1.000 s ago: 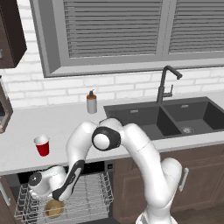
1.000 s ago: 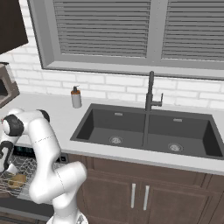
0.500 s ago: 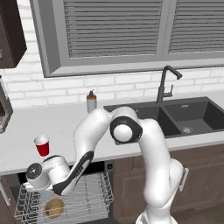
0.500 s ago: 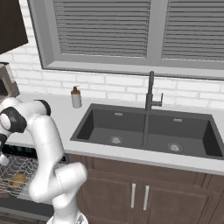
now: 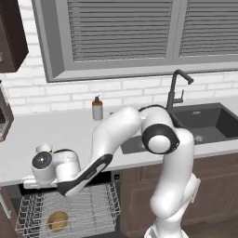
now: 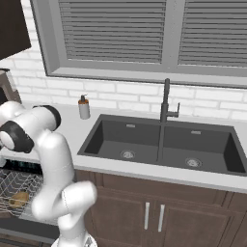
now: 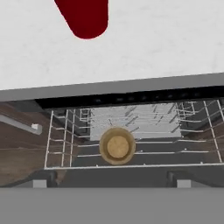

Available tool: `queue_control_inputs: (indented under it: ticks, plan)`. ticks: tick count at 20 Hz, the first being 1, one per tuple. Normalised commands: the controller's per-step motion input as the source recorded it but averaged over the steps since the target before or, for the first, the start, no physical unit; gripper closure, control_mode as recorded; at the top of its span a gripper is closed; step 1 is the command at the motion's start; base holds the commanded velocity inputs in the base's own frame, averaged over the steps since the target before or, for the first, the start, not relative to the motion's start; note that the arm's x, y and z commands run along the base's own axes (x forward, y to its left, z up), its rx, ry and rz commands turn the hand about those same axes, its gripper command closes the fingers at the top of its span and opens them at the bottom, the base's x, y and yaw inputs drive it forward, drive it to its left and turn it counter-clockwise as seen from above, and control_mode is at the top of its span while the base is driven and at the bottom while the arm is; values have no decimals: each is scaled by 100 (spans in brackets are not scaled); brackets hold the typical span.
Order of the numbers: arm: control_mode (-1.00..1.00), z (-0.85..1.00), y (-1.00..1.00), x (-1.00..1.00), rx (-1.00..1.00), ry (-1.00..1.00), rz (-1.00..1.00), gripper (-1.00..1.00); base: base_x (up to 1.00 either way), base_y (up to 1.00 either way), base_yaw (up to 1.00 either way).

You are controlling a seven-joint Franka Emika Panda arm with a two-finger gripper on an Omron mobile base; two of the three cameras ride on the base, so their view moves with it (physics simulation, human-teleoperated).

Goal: Pick up the cup and bowl from the counter, place them in the dishwasher, and close the dishwasher door.

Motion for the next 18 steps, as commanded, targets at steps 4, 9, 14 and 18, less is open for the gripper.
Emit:
queue_control_inputs:
  ticks: [4,9,14,18]
  plan:
    - [-100,100,-23,29,8,-1,8,-100,0,0,0]
    - [-100,55,-25,55,12,0,0,-100,0,0,0]
    - [-100,34,-2,55,1,6,0,-100,0,0,0]
    - [-100,39,0,36,0,16,0,-100,0,0,0]
